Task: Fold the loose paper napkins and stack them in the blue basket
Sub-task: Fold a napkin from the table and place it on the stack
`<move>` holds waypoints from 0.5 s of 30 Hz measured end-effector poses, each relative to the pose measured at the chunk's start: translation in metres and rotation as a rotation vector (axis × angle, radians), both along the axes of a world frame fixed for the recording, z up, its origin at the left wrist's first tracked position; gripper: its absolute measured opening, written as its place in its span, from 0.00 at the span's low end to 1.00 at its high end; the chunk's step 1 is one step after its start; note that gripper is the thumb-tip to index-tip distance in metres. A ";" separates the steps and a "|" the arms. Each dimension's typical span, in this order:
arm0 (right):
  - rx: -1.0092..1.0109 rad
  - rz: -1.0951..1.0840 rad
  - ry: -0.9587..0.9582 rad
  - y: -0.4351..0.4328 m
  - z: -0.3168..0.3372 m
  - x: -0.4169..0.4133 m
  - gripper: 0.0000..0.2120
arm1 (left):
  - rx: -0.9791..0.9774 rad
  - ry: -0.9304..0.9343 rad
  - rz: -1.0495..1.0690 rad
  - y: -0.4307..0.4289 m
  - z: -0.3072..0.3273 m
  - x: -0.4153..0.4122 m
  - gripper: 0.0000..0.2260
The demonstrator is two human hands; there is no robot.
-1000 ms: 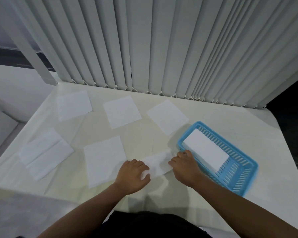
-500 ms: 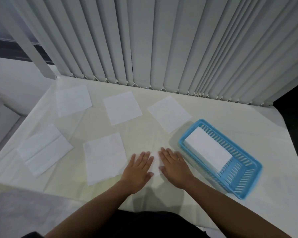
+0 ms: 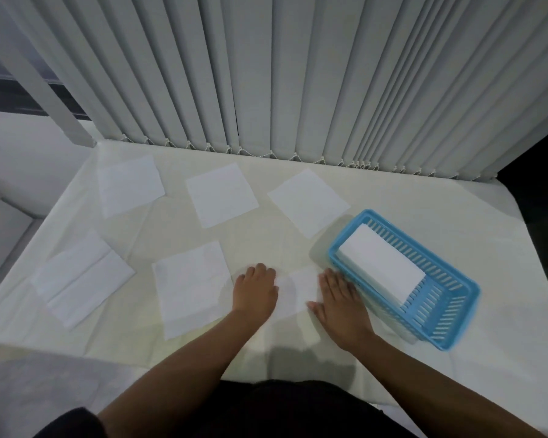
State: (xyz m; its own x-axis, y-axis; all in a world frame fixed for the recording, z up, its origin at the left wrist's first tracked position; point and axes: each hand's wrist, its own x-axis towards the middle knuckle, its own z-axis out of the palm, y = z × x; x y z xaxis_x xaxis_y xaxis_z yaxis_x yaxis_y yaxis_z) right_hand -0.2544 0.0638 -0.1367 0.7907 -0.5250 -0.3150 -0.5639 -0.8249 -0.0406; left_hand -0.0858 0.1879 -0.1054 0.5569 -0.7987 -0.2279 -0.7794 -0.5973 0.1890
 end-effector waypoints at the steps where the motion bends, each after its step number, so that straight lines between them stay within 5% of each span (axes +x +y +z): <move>1: -0.006 -0.006 -0.016 0.000 0.002 -0.004 0.35 | 0.015 0.032 0.019 -0.006 0.004 0.002 0.15; 9: 0.023 -0.097 -0.295 0.016 0.039 -0.001 0.15 | 0.132 0.324 0.232 -0.030 0.021 0.018 0.08; 15: 0.564 -0.504 -0.351 0.038 0.065 0.019 0.26 | -0.440 0.907 0.678 -0.026 0.043 0.033 0.08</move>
State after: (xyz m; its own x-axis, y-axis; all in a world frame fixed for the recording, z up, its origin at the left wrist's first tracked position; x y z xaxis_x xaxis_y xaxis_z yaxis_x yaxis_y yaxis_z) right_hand -0.2350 0.1014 -0.0716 0.6045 -0.6793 -0.4161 -0.7376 -0.2800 -0.6144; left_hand -0.0529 0.1615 -0.0628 0.6707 -0.5146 -0.5341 0.1867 -0.5798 0.7931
